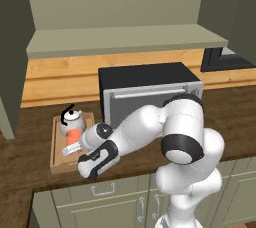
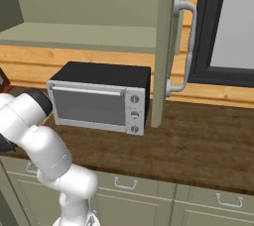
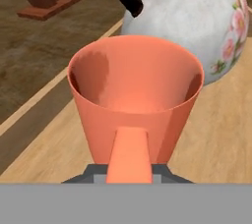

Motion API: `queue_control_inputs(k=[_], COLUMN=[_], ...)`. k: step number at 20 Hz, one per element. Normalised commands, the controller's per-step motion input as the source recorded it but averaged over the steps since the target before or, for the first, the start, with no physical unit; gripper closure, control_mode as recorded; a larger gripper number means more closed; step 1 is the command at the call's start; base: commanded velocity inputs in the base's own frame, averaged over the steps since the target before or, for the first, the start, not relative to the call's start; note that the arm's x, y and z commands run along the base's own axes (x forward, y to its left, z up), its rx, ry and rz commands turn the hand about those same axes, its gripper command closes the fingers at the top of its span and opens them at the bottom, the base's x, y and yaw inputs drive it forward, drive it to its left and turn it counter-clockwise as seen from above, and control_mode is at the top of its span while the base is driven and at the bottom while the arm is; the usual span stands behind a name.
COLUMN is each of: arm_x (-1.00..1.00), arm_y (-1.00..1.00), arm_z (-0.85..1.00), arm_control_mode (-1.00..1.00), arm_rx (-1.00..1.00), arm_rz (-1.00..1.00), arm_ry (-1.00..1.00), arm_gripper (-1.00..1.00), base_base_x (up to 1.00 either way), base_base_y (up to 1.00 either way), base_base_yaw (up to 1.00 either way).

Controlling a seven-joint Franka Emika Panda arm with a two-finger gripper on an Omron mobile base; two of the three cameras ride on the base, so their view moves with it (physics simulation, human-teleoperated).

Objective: Pick the kettle from the counter and place it on the tray. Then pick the mug from the cabinet and place it on the tray. Then close the cabinet doors.

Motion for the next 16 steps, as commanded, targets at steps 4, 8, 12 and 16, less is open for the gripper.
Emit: queue_control_inputs(k=[4, 8, 12, 16], arm_x=[-0.07, -0.12, -0.13, -0.20], arm_y=[0.01, 0.00, 0.00, -0.01], arm_z=[0.00, 0.01, 0.09, 0.25], arm_control_mode=[-1.00, -1.00, -1.00, -1.00], arm_rx=[0.00, 0.00, 0.00, 0.00], arm_rz=[-0.02, -0.03, 0.00, -0.01], arm_ry=[0.11, 0.10, 0.05, 0.02], arm_gripper=[-1.00, -1.00, -1.00, -1.00], base_base_x=[0.00, 0.00, 0.00, 0.00], base_base_y=[0.00, 0.00, 0.00, 0.00], base_base_yaw=[0.00, 0.00, 0.00, 0.00])
